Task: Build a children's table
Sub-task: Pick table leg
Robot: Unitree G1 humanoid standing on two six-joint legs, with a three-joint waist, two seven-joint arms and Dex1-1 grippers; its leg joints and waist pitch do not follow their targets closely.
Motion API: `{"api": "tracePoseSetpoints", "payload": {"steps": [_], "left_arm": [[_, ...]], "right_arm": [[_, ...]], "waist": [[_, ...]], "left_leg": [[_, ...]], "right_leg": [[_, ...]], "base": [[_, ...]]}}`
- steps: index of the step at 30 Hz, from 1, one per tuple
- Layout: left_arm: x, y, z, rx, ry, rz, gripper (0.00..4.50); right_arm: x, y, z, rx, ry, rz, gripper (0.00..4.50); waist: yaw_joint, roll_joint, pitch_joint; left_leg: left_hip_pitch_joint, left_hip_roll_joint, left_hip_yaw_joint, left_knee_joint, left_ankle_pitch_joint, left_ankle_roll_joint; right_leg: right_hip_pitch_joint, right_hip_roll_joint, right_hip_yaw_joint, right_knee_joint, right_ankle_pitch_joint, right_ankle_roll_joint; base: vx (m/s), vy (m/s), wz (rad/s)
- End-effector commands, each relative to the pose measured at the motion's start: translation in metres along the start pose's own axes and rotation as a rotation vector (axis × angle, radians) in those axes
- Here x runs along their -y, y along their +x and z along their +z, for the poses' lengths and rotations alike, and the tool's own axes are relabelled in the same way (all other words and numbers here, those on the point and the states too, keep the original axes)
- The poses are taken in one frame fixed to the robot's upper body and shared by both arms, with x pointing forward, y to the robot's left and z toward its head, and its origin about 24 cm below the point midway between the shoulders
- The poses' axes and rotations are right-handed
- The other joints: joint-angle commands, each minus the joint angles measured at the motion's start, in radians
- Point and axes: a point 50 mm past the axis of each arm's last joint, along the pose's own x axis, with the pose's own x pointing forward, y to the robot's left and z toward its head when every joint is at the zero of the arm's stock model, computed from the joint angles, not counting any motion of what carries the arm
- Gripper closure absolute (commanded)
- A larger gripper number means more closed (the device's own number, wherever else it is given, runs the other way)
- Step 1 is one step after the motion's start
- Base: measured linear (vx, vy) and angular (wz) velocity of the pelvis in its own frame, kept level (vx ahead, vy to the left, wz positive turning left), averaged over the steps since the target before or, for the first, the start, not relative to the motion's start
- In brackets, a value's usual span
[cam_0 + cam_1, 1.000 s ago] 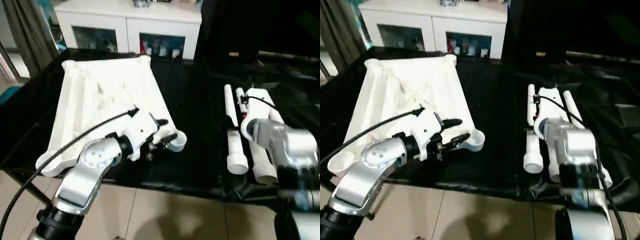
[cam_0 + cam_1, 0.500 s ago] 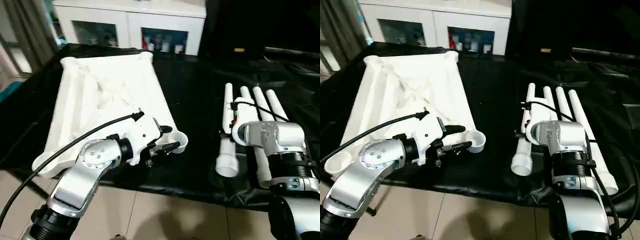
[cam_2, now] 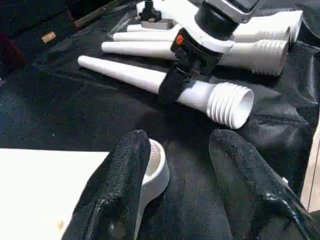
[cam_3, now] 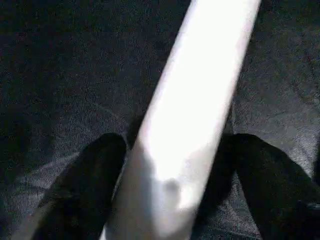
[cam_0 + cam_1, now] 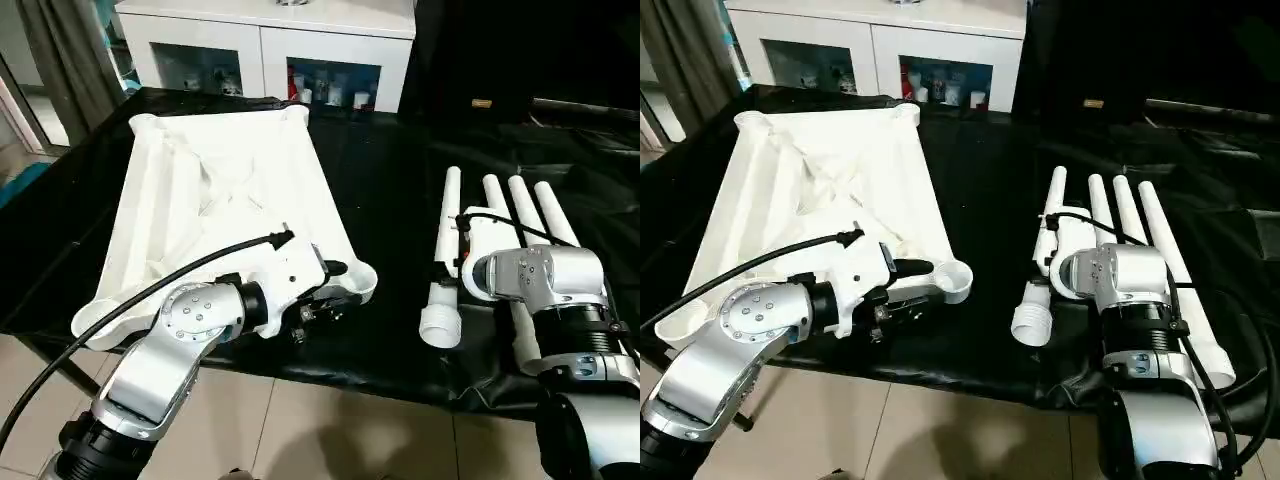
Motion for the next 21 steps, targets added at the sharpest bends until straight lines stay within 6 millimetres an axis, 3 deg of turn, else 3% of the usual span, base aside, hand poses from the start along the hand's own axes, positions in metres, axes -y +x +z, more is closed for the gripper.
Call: {"api": "tracePoseSetpoints", "payload": {"steps": [1,13,18,19,21], "left_arm": [[0.003,0.000,0.001,-0.011,0.006,-0.028,2.16],[0.002,-0.007,-0.002,-0.059,-0.014,-0.085,1.40],[0.004,-0.009,-0.005,-0.079,-0.027,-0.105,0.97],[0.003,-0.009,-0.006,-0.079,-0.029,-0.102,0.90],[-0.004,-0.009,-0.006,-0.069,-0.058,-0.030,0.67]], "right_arm": [[0.001,0.002,-0.005,-0.024,0.001,-0.003,1.08],[0.002,0.006,-0.006,-0.003,0.062,0.020,2.01],[0.005,0.006,-0.004,0.039,0.084,0.026,2.41],[0.005,0.006,-0.004,0.043,0.085,0.027,2.46],[0.006,0.005,-0.002,0.085,0.110,0.036,2.60]], "waist": [[0.005,-0.015,-0.067],[0.005,-0.012,-0.065],[0.006,-0.015,-0.066],[0.008,-0.020,-0.066],[0.008,-0.019,-0.066]], "left_leg": [[0.002,0.030,-0.004,-0.063,-0.084,-0.008],[0.004,0.030,-0.004,-0.065,-0.096,-0.019],[0.004,0.030,-0.005,-0.065,-0.103,-0.019],[0.003,0.031,-0.005,-0.065,-0.102,-0.017],[0.004,0.031,-0.004,-0.064,-0.099,-0.019]], "right_leg": [[0.060,-0.067,0.058,-0.071,-0.231,-0.125],[0.059,-0.067,0.059,-0.070,-0.224,-0.138],[0.058,-0.067,0.058,-0.071,-0.236,-0.129],[0.059,-0.069,0.058,-0.071,-0.245,-0.124],[0.058,-0.069,0.059,-0.071,-0.246,-0.122]], "base": [[0.000,0.000,0.00],[0.000,0.000,0.00],[0.000,0.000,0.00],[0.000,0.000,0.00],[0.000,0.000,0.00]]}}
